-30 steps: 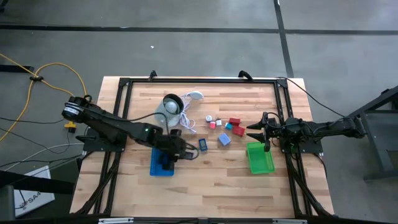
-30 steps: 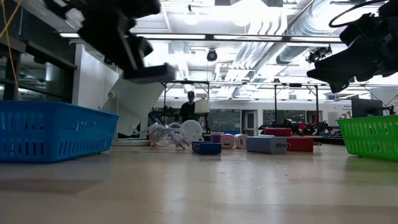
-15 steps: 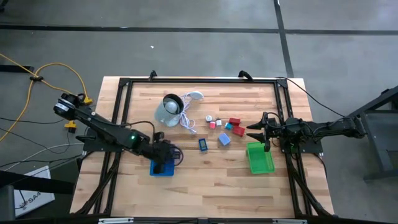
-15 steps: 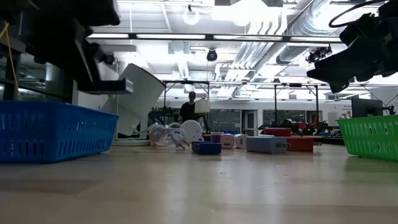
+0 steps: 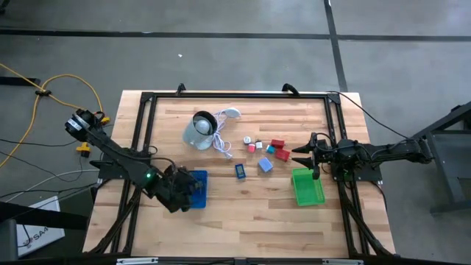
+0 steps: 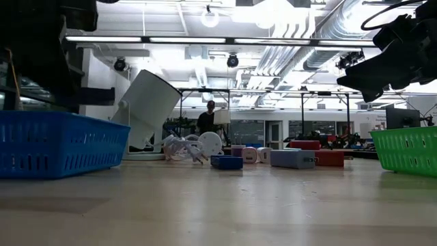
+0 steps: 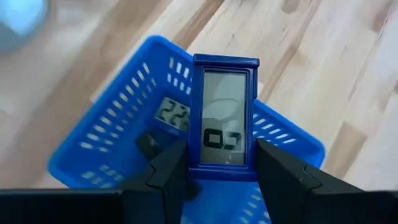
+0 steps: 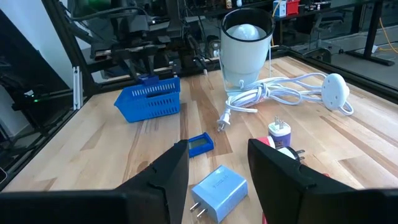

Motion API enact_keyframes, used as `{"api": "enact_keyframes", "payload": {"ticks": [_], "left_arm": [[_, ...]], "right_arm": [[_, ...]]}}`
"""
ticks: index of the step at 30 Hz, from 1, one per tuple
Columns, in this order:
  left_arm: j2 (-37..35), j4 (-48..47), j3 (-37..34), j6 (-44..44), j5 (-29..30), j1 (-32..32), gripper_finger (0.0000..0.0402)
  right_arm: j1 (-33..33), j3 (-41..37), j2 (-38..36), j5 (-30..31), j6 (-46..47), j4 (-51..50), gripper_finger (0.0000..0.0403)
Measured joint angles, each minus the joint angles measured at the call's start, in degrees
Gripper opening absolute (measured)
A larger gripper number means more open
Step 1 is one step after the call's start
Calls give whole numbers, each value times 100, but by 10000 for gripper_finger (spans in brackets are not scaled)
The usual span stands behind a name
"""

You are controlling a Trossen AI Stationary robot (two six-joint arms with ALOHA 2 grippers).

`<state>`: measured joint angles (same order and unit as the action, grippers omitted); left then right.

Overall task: Pick & Place Office items
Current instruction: Put the blue digital timer into the blue bin

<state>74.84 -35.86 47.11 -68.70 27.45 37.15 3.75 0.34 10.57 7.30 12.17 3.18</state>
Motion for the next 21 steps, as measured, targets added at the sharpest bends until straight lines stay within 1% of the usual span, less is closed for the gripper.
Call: {"api": "enact_keyframes", "payload": {"ticks": [5, 9, 15, 21], "left_arm": [[199, 9, 0, -1110, 85, 93, 156], [330, 6, 0, -1777, 100, 81, 156], [528, 3, 0, -2316, 86, -21, 156], [614, -2, 2, -2462, -17, -77, 156]], "right_arm": [[-2, 0, 0, 1, 1, -2, 153], [0, 0, 0, 2, 0, 0, 153], [0, 0, 0, 1, -1, -1, 153], [0, 0, 0, 1, -1, -2, 153]]}}
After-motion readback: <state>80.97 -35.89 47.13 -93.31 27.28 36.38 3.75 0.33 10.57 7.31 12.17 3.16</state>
